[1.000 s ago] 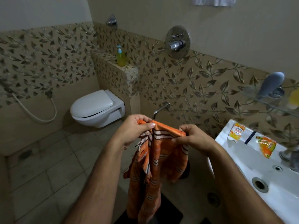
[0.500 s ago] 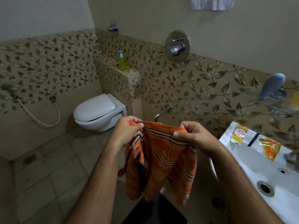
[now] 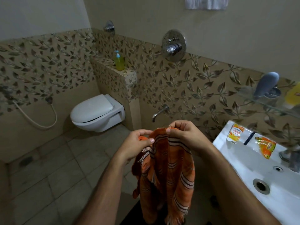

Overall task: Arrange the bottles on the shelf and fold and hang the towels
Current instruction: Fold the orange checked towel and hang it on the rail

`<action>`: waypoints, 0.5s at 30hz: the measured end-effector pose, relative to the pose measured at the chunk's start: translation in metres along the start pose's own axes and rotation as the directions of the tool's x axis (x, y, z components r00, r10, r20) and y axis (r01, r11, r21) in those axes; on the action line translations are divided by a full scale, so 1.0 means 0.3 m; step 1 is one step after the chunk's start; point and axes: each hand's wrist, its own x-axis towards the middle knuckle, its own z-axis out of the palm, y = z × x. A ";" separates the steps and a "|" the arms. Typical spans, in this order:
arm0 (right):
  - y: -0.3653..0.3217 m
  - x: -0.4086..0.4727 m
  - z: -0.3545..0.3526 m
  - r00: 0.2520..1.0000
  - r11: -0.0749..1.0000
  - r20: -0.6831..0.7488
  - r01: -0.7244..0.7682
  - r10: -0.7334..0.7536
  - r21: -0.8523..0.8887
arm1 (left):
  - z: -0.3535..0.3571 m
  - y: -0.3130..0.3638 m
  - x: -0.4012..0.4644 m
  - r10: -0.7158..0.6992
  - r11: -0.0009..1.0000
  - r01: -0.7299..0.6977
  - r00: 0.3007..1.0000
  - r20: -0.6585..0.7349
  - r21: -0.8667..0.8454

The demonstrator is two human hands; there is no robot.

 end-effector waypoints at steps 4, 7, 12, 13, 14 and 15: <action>-0.001 -0.018 -0.007 0.996 0.996 0.083 -0.010 0.017 -0.085 | 0.044 0.033 -0.009 0.096 0.995 -0.093 0.992 0.079 -0.037; 0.005 -0.028 -0.015 0.993 0.991 0.120 -0.006 0.022 -0.132 | 0.078 0.038 -0.004 0.088 0.993 -0.079 0.989 0.119 -0.083; 0.021 -0.040 -0.057 0.986 0.982 0.129 -0.078 0.101 -0.174 | 0.121 0.028 0.009 0.011 0.994 -0.017 0.999 -0.052 -0.111; 0.024 -0.048 -0.072 0.970 0.975 0.184 -0.121 0.156 -0.188 | 0.131 0.030 0.013 0.009 0.994 -0.019 0.996 -0.093 -0.109; 0.029 -0.056 -0.086 0.944 0.968 0.254 -0.164 0.209 -0.189 | 0.140 0.032 0.017 0.013 0.995 -0.027 0.990 -0.137 -0.098; 0.034 -0.065 -0.102 0.911 0.963 0.326 -0.201 0.252 -0.181 | 0.151 0.035 0.022 0.021 0.996 -0.036 0.985 -0.172 -0.087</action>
